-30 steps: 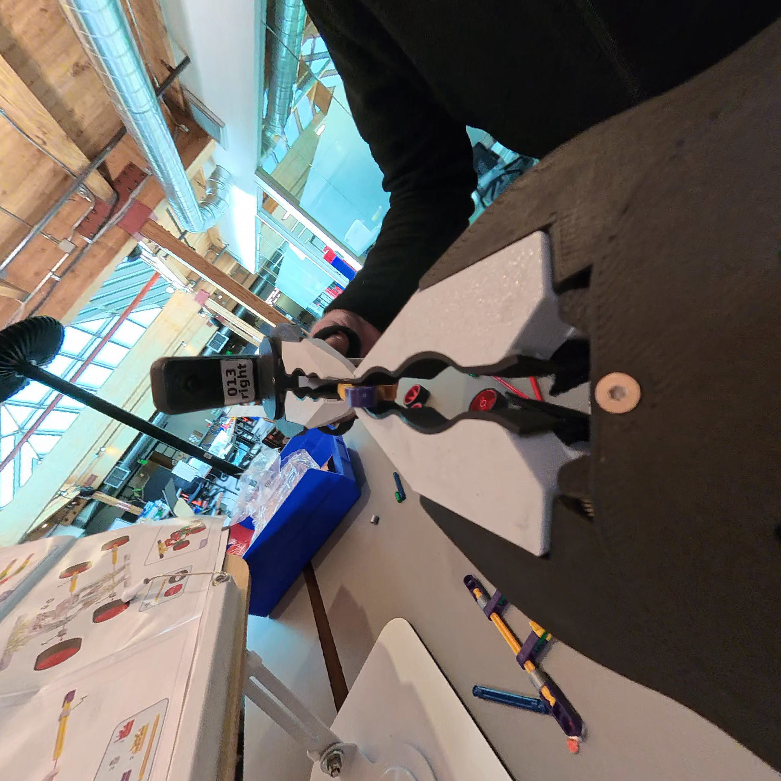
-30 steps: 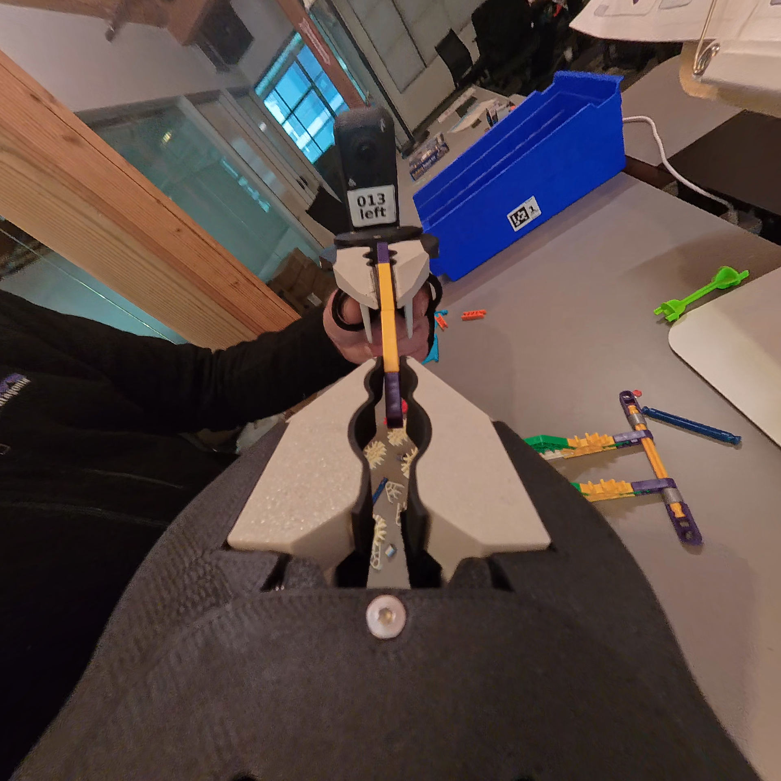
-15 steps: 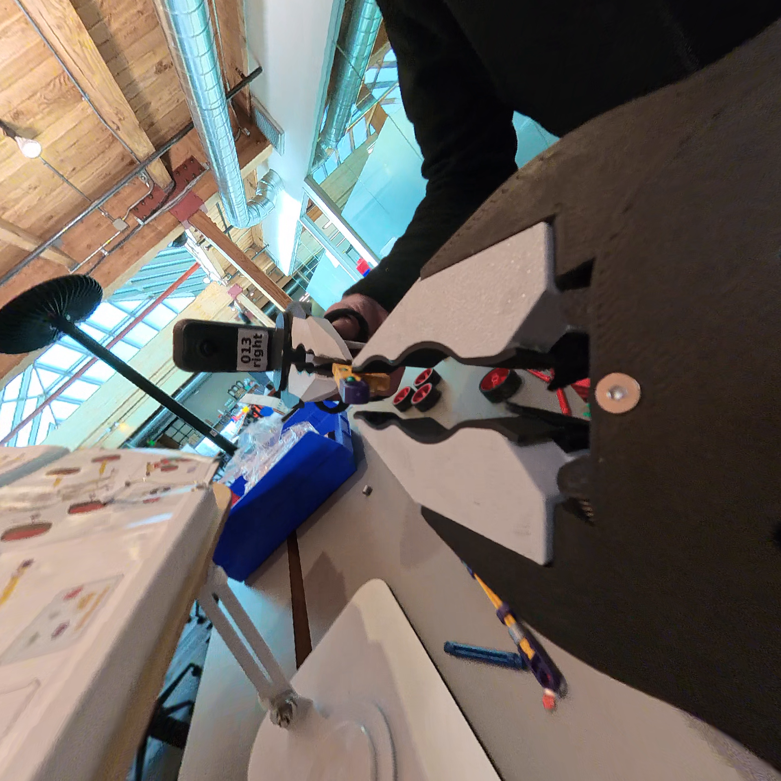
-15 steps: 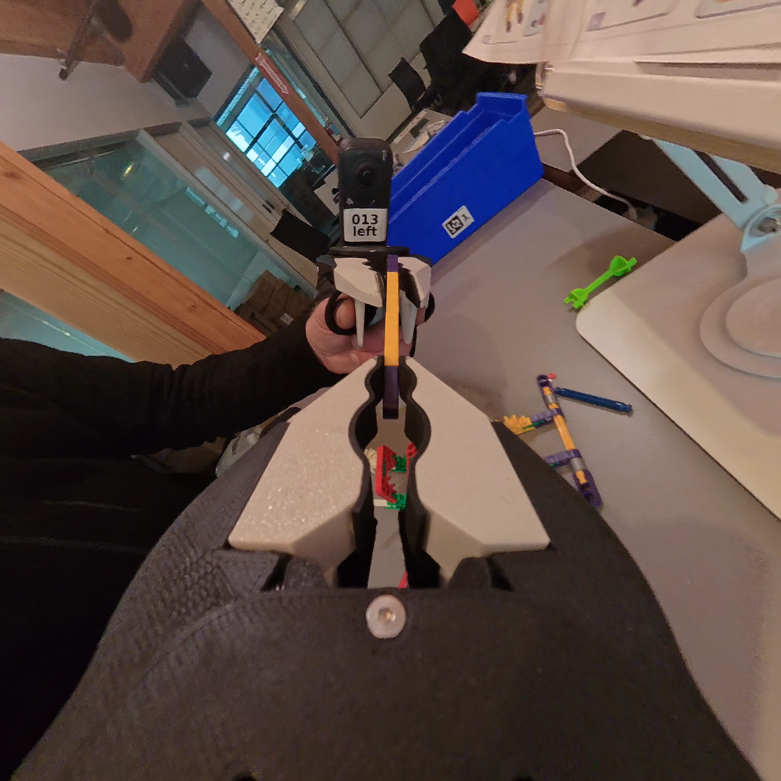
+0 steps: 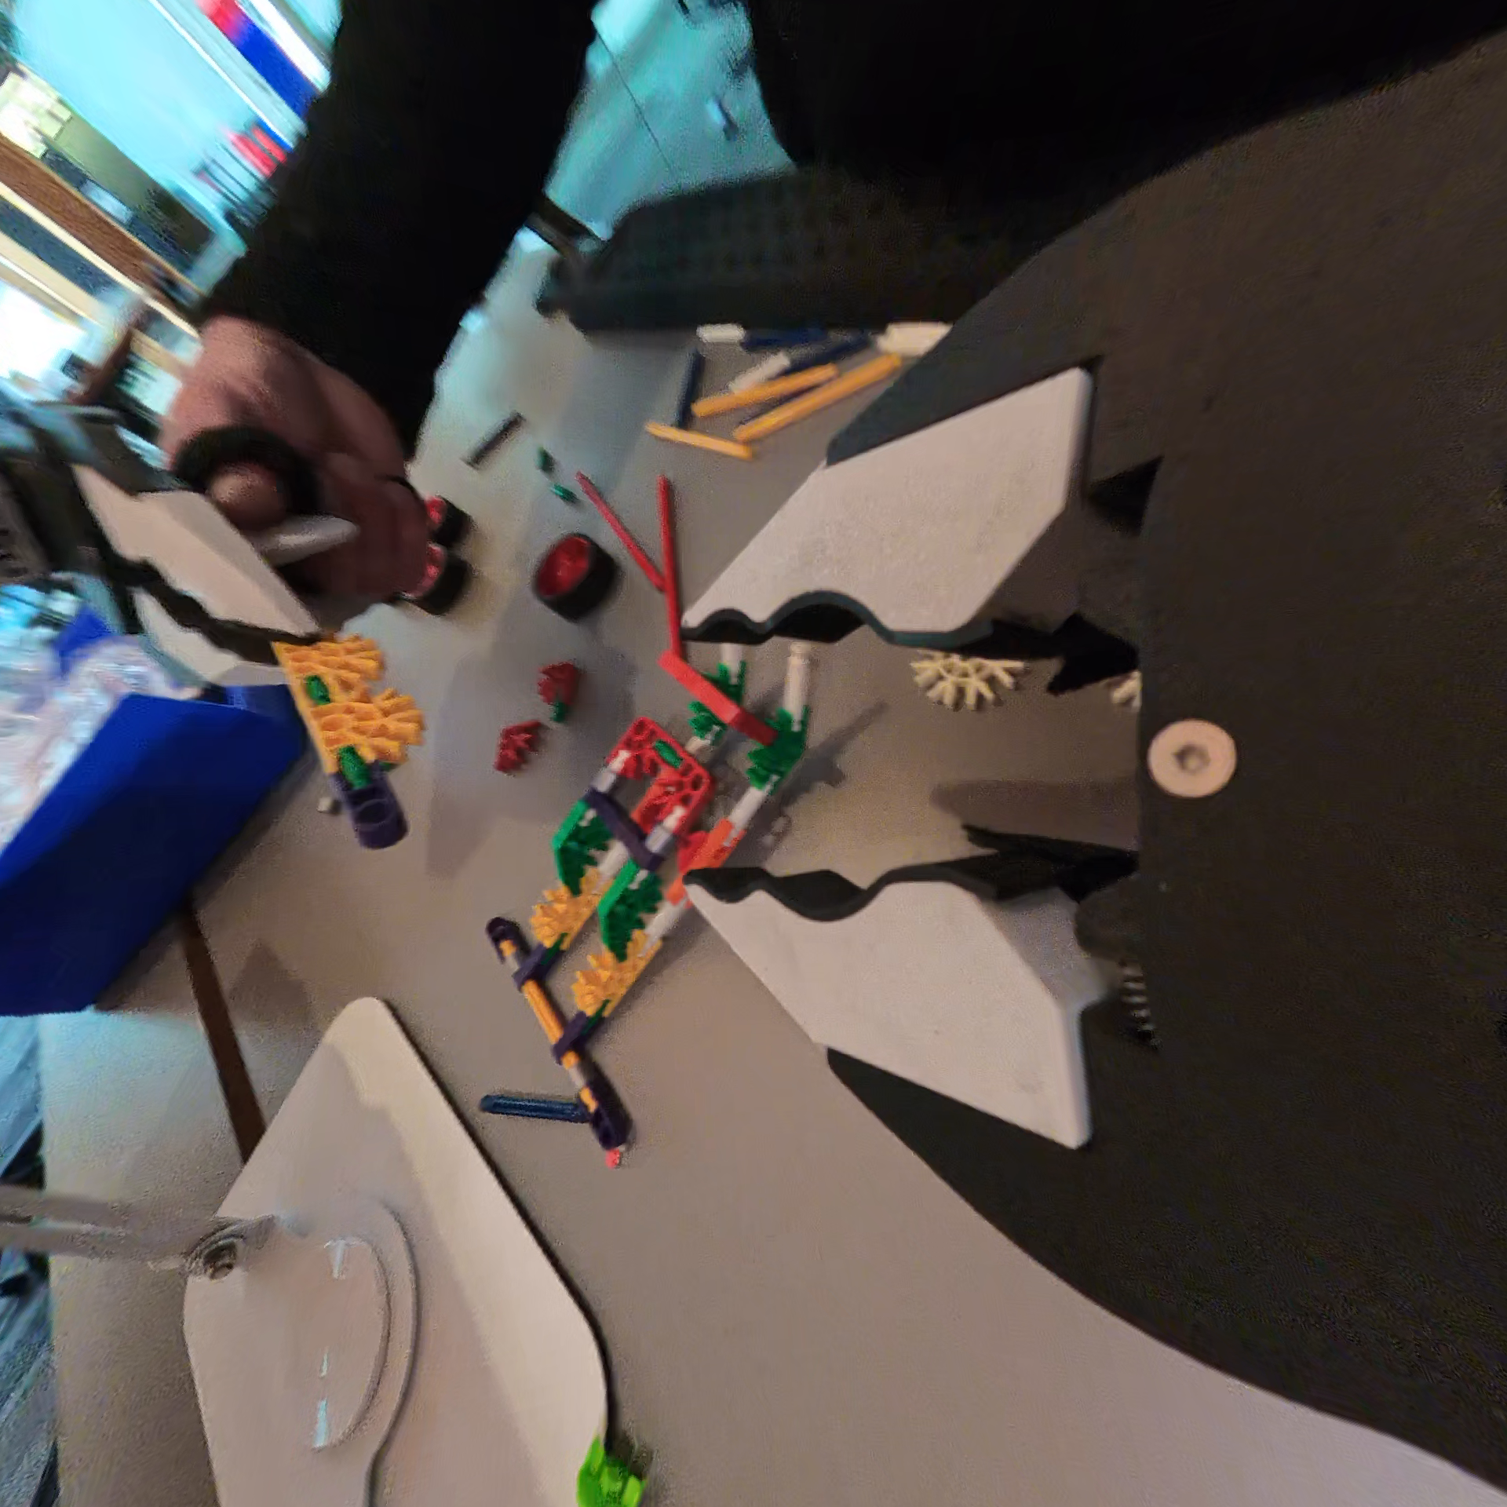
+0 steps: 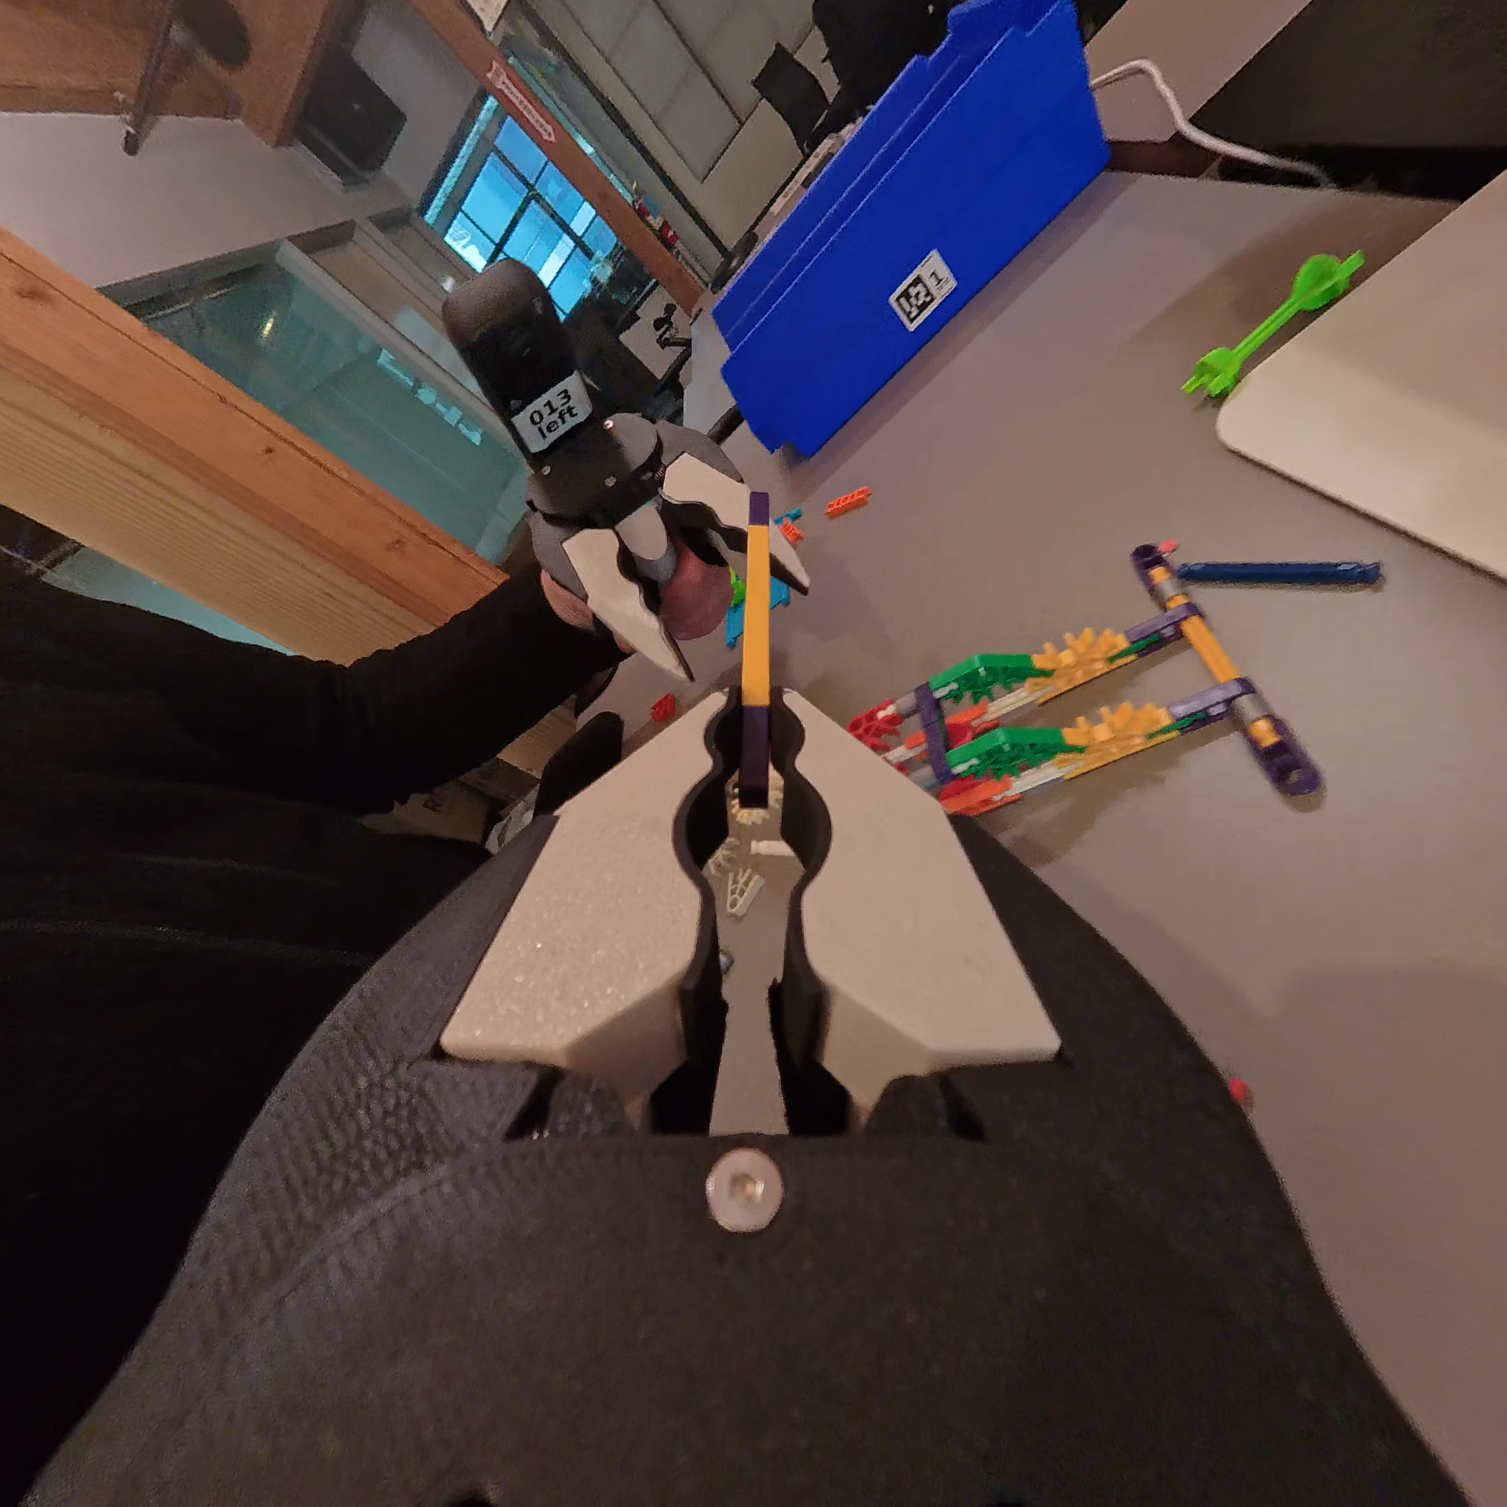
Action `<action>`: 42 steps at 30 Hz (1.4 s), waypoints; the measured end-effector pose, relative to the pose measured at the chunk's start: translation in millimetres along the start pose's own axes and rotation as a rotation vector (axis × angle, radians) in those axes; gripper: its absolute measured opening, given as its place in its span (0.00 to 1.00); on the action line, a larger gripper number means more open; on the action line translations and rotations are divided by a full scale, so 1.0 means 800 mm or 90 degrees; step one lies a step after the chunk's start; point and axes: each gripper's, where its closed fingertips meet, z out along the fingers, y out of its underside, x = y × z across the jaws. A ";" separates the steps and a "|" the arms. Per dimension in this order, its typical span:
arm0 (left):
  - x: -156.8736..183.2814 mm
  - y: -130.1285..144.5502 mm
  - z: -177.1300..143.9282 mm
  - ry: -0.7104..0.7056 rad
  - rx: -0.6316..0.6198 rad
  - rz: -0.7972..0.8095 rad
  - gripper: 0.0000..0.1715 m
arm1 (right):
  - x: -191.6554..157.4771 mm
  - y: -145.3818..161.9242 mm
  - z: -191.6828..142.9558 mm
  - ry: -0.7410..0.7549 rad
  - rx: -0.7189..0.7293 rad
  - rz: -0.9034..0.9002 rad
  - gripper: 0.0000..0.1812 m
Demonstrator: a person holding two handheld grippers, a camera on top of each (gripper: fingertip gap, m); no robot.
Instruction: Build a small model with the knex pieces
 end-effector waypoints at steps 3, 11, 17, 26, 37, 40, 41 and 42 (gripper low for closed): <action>0.010 0.035 0.003 -0.084 -0.068 0.138 0.38 | -0.014 0.030 0.012 0.009 -0.028 -0.021 0.01; 0.025 0.056 0.019 -0.202 -0.110 0.348 0.54 | -0.038 0.081 0.043 0.108 -0.068 -0.225 0.02; 0.019 0.046 0.019 -0.256 -0.125 0.460 0.52 | -0.035 0.095 0.052 0.213 -0.072 -0.431 0.02; 0.030 0.050 0.019 -0.283 -0.145 0.597 0.05 | -0.047 0.113 0.069 0.348 -0.138 -0.717 0.02; 0.023 0.060 0.023 -0.365 -0.143 0.672 0.16 | -0.022 0.132 0.072 0.410 -0.185 -0.818 0.02; 0.024 0.063 0.026 -0.370 -0.140 0.672 0.24 | -0.023 0.135 0.074 0.408 -0.182 -0.835 0.02; 0.026 0.063 0.028 -0.369 -0.140 0.675 0.23 | -0.023 0.135 0.074 0.409 -0.178 -0.838 0.02; 0.027 0.063 0.029 -0.365 -0.141 0.677 0.23 | -0.023 0.135 0.074 0.410 -0.177 -0.841 0.02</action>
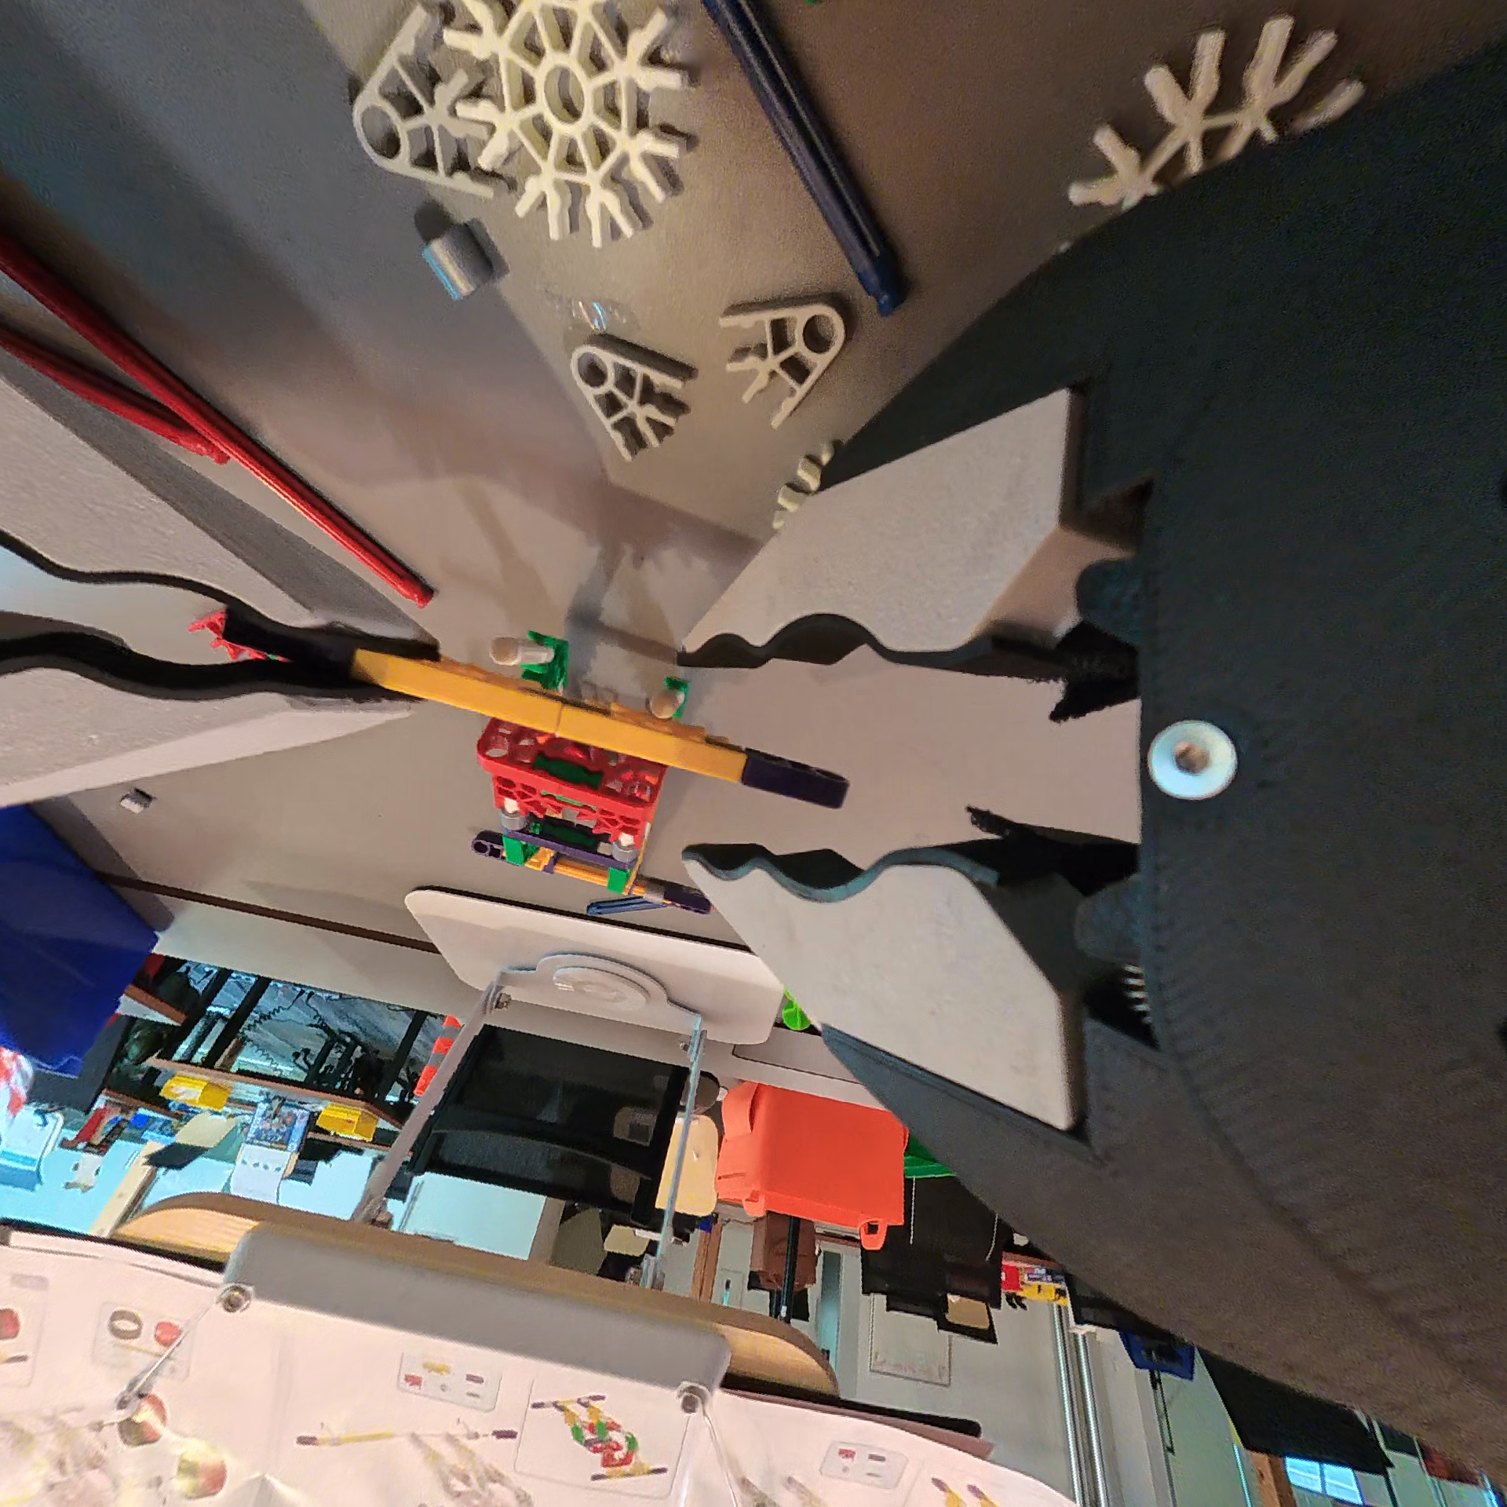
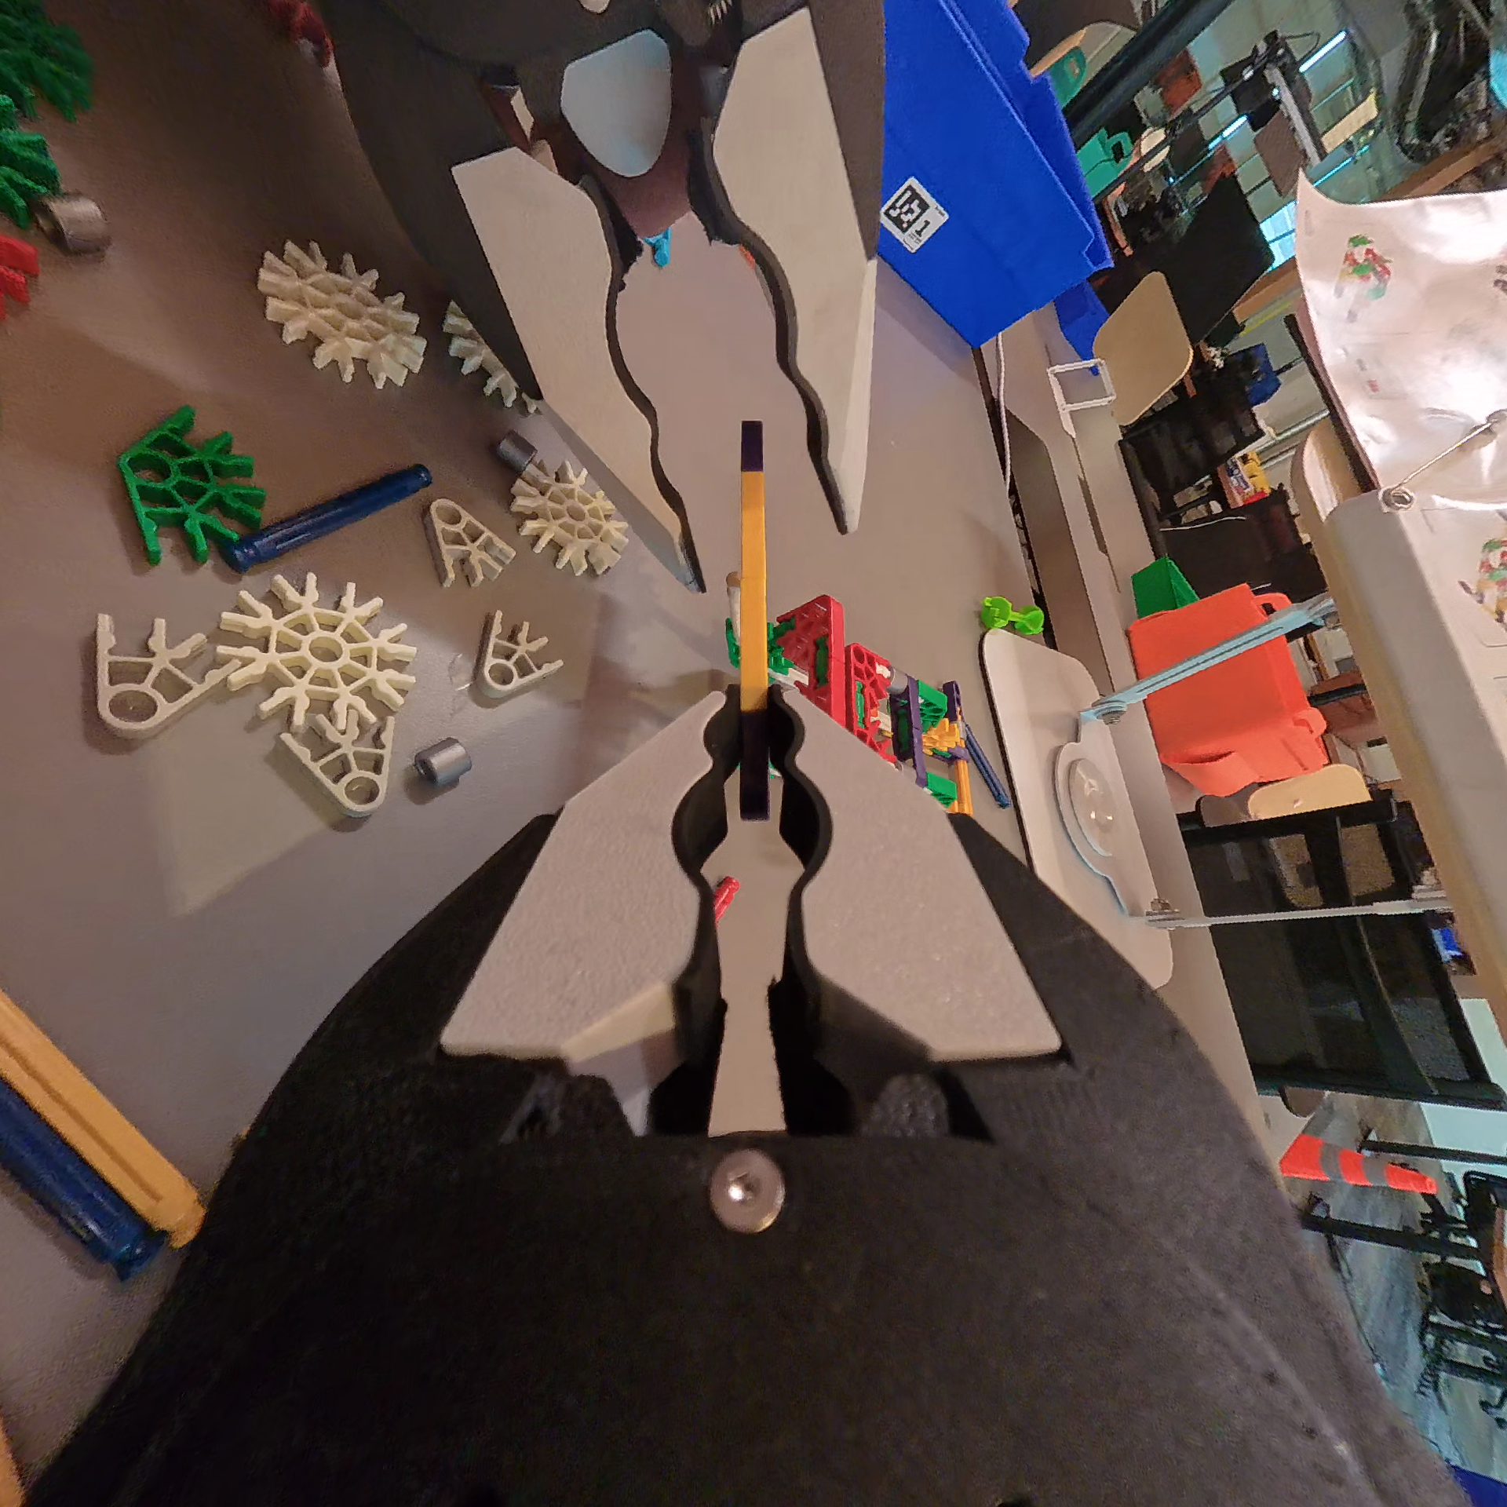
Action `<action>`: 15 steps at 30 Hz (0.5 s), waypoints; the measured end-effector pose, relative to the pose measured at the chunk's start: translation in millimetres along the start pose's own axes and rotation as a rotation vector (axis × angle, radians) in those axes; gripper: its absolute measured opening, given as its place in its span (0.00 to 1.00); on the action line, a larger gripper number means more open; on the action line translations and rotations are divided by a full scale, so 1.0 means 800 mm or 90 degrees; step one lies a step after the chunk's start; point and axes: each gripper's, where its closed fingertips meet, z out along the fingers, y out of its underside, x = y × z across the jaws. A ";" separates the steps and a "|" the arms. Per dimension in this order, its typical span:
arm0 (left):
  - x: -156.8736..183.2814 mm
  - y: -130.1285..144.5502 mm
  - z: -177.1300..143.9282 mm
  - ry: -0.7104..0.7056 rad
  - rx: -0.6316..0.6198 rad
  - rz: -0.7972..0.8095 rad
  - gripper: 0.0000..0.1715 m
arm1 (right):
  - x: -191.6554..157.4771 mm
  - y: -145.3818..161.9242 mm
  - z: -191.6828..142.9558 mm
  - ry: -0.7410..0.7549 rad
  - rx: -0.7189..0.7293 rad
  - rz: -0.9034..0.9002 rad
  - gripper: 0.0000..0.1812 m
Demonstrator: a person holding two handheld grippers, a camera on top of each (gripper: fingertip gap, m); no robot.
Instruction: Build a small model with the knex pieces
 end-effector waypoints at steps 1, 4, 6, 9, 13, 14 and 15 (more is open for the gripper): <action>-0.001 -0.002 0.000 -0.006 0.001 0.003 0.24 | 0.000 0.001 0.000 0.003 -0.001 -0.004 0.02; 0.003 -0.003 0.003 -0.004 -0.003 0.010 0.20 | 0.000 0.002 0.000 0.006 0.003 -0.004 0.02; 0.007 0.000 0.006 0.001 -0.011 0.014 0.16 | -0.002 0.003 0.002 0.003 0.006 -0.003 0.02; 0.010 -0.001 0.008 -0.002 -0.014 0.019 0.14 | -0.002 0.006 0.004 0.009 0.004 -0.008 0.02; 0.012 -0.001 0.013 -0.006 -0.018 0.017 0.14 | -0.001 0.007 0.003 0.005 0.012 -0.004 0.02; 0.011 -0.001 0.014 -0.010 -0.020 0.019 0.14 | 0.000 0.007 0.002 0.006 0.013 -0.006 0.02; 0.010 0.000 0.014 -0.012 -0.023 0.016 0.15 | 0.000 0.007 0.001 0.007 0.014 -0.005 0.02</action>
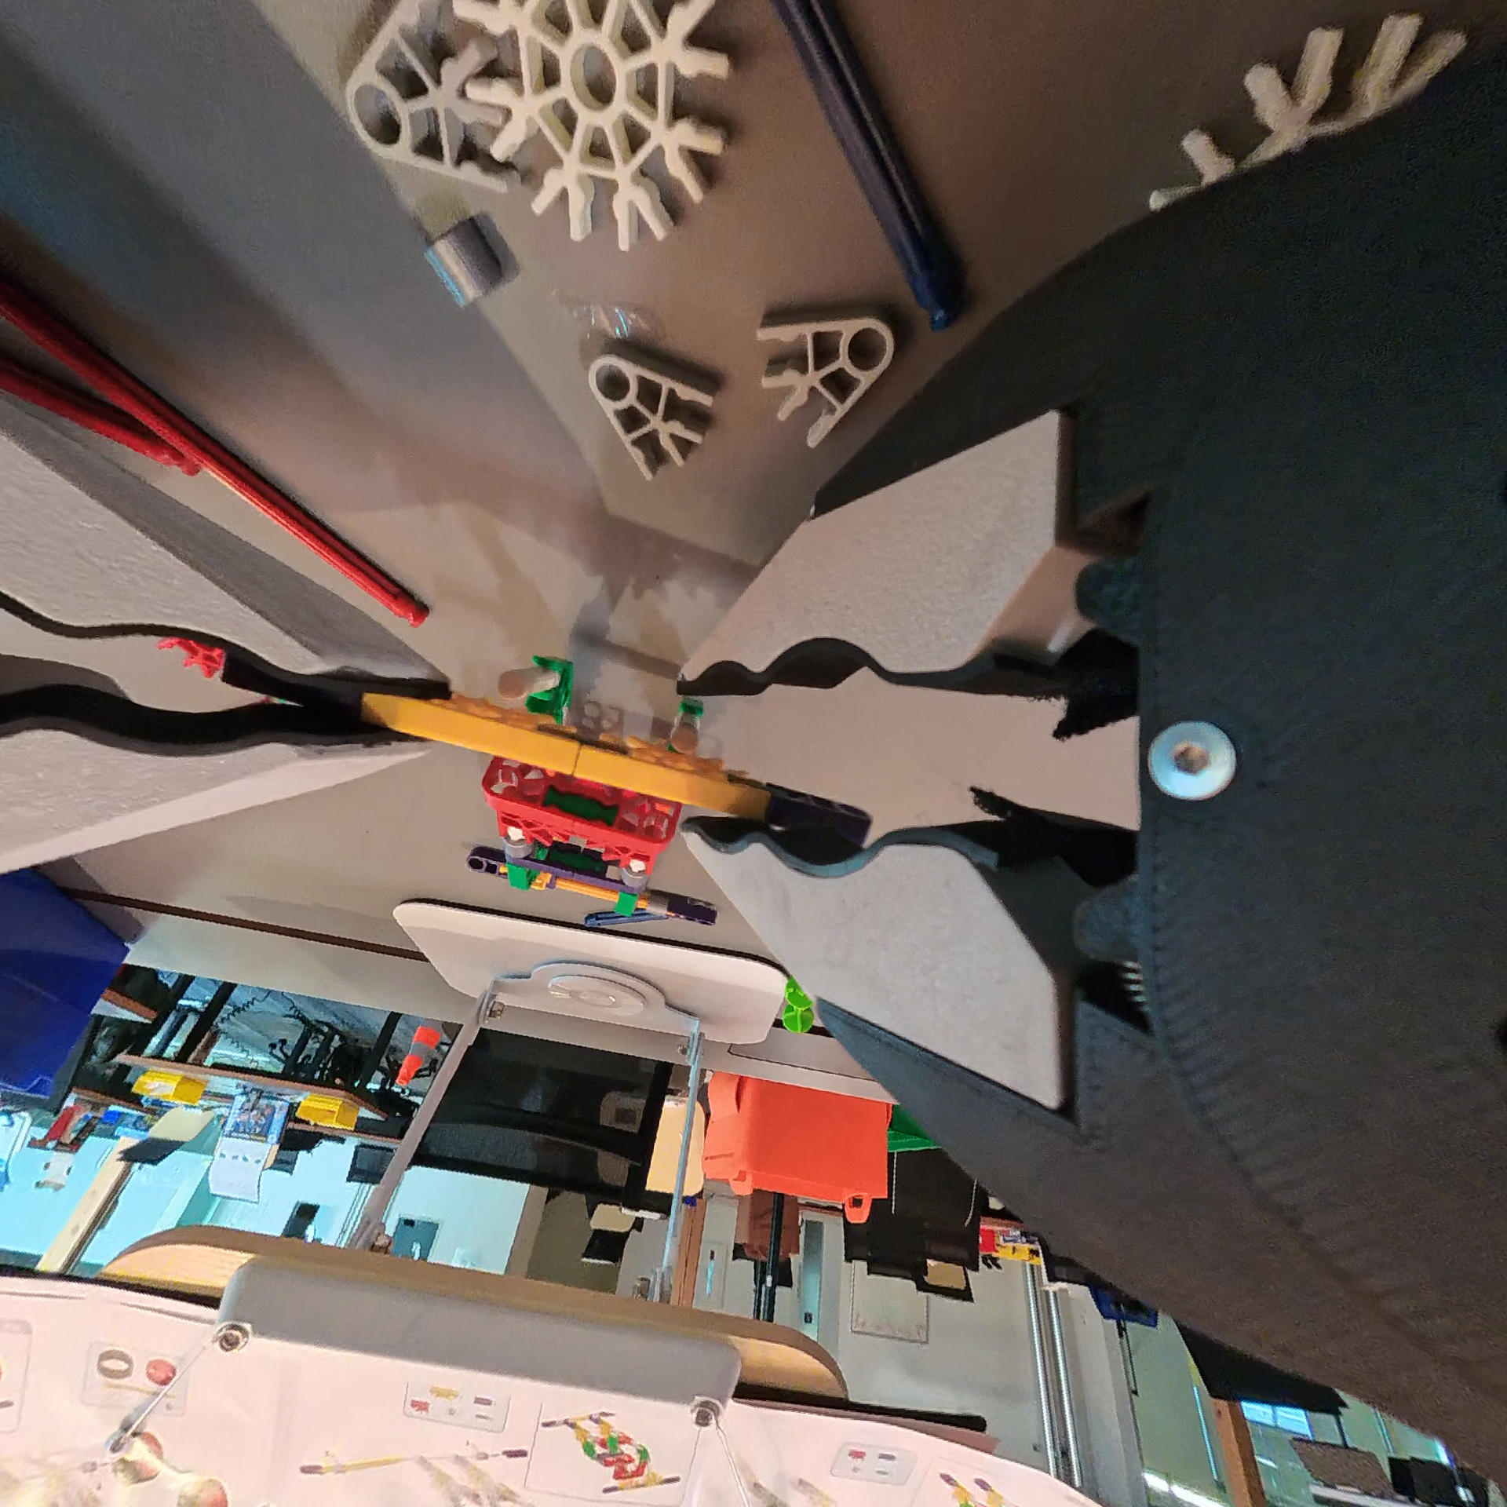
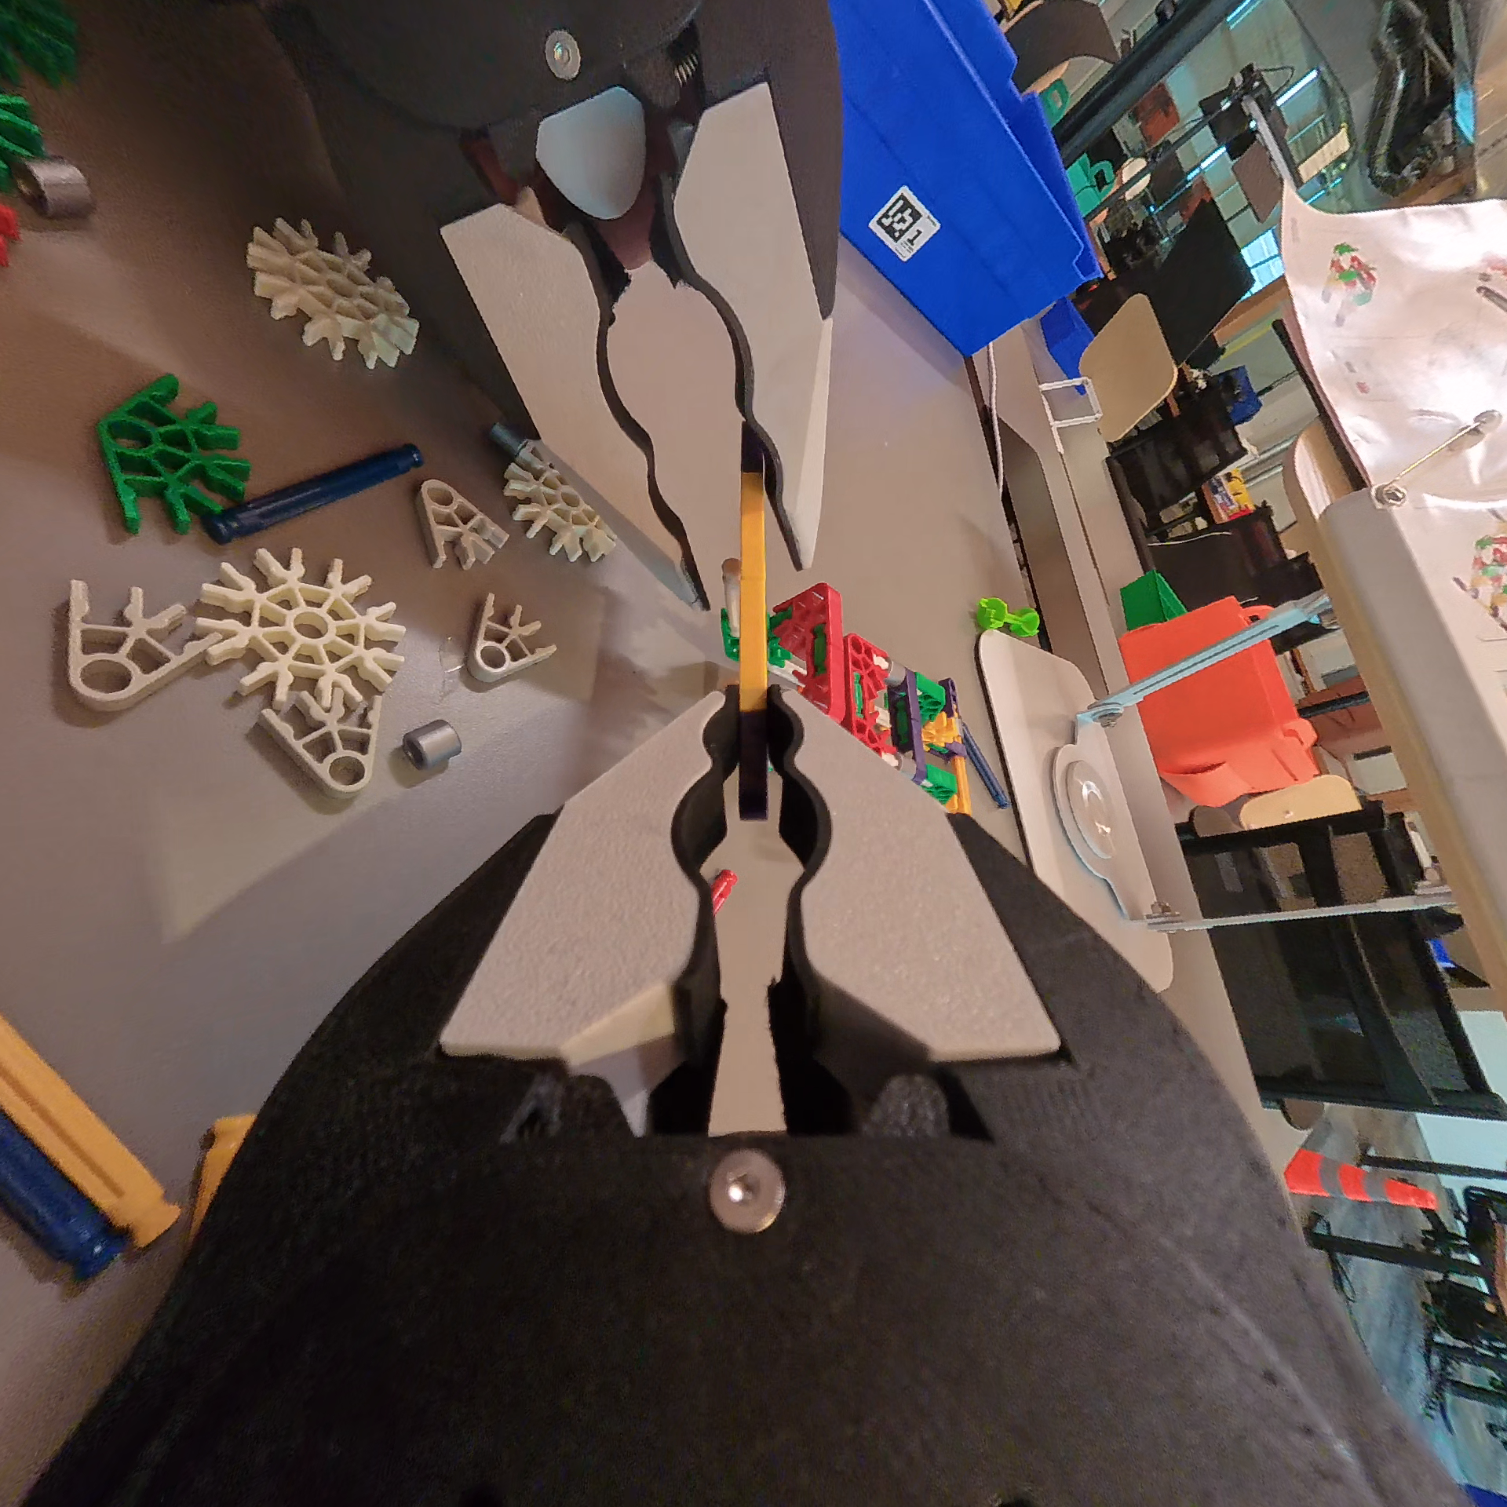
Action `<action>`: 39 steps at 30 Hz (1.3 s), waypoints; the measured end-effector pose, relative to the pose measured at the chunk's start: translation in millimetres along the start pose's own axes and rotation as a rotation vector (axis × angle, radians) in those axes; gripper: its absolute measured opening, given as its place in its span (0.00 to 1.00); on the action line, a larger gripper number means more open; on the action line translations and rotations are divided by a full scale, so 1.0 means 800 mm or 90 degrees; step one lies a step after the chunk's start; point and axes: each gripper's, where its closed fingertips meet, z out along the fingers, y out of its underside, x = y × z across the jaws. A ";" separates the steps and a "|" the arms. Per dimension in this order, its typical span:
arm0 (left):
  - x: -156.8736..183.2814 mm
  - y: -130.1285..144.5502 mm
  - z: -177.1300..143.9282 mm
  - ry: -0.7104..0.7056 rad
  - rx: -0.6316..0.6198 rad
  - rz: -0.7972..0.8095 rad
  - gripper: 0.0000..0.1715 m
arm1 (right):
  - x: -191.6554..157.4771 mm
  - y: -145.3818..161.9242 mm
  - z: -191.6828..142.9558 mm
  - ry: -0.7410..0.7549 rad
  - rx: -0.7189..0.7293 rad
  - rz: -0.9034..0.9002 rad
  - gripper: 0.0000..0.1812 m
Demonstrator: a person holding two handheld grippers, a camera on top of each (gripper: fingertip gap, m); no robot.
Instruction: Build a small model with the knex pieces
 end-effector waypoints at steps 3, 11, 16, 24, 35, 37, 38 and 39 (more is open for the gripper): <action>0.001 -0.001 -0.002 0.000 -0.001 0.001 0.12 | -0.003 0.002 0.000 -0.005 0.002 0.001 0.02; 0.011 -0.002 0.001 0.014 -0.004 0.015 0.06 | -0.009 0.007 0.001 -0.016 0.002 -0.001 0.02; 0.015 -0.001 0.005 0.018 -0.009 0.027 0.05 | -0.011 0.011 0.001 -0.023 -0.002 0.002 0.02; 0.018 -0.006 0.012 0.041 -0.003 0.048 0.03 | -0.005 0.018 -0.002 -0.041 -0.012 0.059 0.08; 0.020 -0.017 0.017 0.072 0.027 0.092 0.04 | -0.011 0.035 0.013 -0.057 -0.091 0.046 0.05; 0.020 -0.019 0.018 0.072 0.029 0.090 0.04 | -0.011 0.036 0.011 -0.048 -0.095 0.044 0.04; 0.020 -0.021 0.018 0.074 0.030 0.085 0.04 | -0.011 0.037 0.010 -0.042 -0.097 0.046 0.04; 0.021 -0.021 0.019 0.076 0.030 0.084 0.04 | -0.012 0.037 0.009 -0.040 -0.097 0.045 0.04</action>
